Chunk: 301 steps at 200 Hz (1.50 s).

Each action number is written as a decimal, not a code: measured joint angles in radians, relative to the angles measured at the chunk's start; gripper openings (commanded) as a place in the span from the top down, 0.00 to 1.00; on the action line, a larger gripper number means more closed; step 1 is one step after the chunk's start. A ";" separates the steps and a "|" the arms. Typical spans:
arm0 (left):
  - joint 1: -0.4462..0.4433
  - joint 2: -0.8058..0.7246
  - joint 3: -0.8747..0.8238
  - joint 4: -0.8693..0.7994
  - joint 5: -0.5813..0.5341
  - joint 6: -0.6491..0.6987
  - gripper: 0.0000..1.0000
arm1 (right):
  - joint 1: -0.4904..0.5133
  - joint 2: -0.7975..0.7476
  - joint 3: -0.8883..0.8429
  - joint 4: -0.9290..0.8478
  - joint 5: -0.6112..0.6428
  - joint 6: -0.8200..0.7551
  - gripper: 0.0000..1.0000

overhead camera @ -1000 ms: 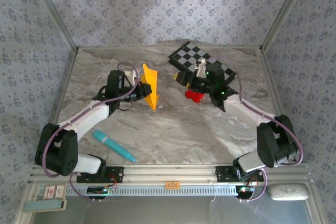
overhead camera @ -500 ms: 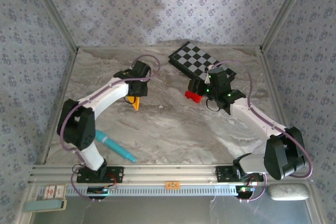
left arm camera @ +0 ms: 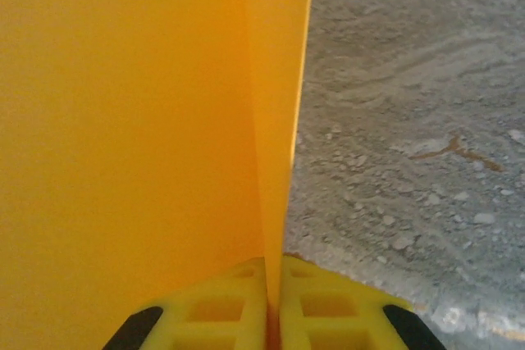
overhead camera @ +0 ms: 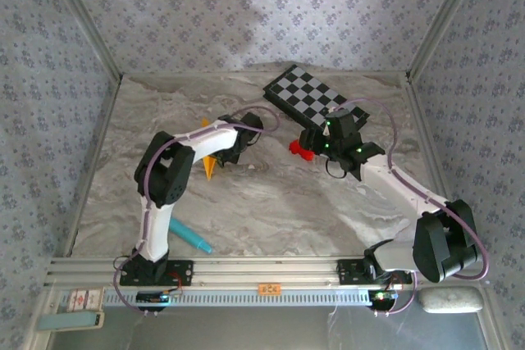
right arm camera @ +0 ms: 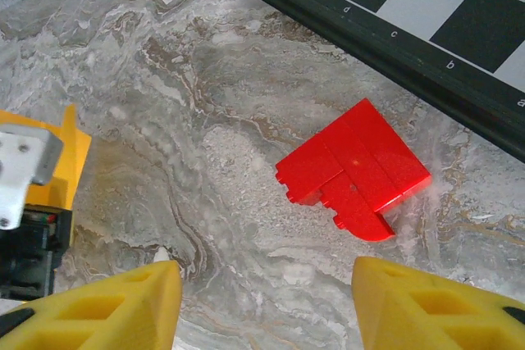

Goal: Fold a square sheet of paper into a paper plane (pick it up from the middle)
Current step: Turn over the paper at the center of the table, then fold the wing for the fifth time at the center of the table.

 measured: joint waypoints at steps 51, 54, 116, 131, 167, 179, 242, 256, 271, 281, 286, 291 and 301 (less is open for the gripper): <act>-0.033 0.063 0.034 -0.002 -0.014 -0.020 0.79 | -0.005 0.000 0.000 0.000 -0.001 0.003 0.41; -0.034 0.064 0.036 -0.003 -0.014 -0.019 0.78 | -0.005 0.000 0.000 0.000 -0.001 0.003 0.41; -0.048 0.066 0.053 -0.011 0.032 -0.062 0.67 | -0.007 0.021 0.000 0.001 -0.010 0.010 0.42; -0.049 0.058 0.056 -0.021 0.056 -0.090 0.64 | -0.008 0.022 0.000 0.001 -0.011 0.015 0.42; -0.069 -0.024 0.057 -0.024 0.192 -0.168 0.58 | -0.013 0.022 -0.001 0.003 -0.012 0.037 0.42; -0.078 -0.064 0.056 -0.015 0.245 -0.191 0.58 | -0.016 0.022 -0.001 0.003 -0.012 0.043 0.42; -0.072 -0.275 -0.095 0.129 0.505 -0.256 0.64 | -0.023 0.023 -0.002 0.004 -0.013 0.066 0.42; -0.043 -0.310 -0.143 0.154 0.533 -0.265 0.68 | -0.023 0.025 -0.002 0.008 -0.017 0.070 0.42; 0.002 -0.337 -0.202 0.194 0.560 -0.272 0.70 | -0.023 0.029 -0.003 0.013 -0.020 0.076 0.42; 0.030 -0.348 -0.239 0.220 0.573 -0.274 0.72 | -0.023 0.031 -0.005 0.016 -0.023 0.080 0.42; 0.044 -0.348 -0.253 0.226 0.580 -0.275 0.73 | -0.023 0.033 -0.005 0.016 -0.026 0.081 0.42; 0.057 -0.348 -0.264 0.231 0.585 -0.277 0.74 | -0.022 0.035 -0.005 0.017 -0.027 0.083 0.42; 0.077 -0.346 -0.281 0.238 0.593 -0.278 0.76 | -0.022 0.038 -0.005 0.018 -0.028 0.084 0.42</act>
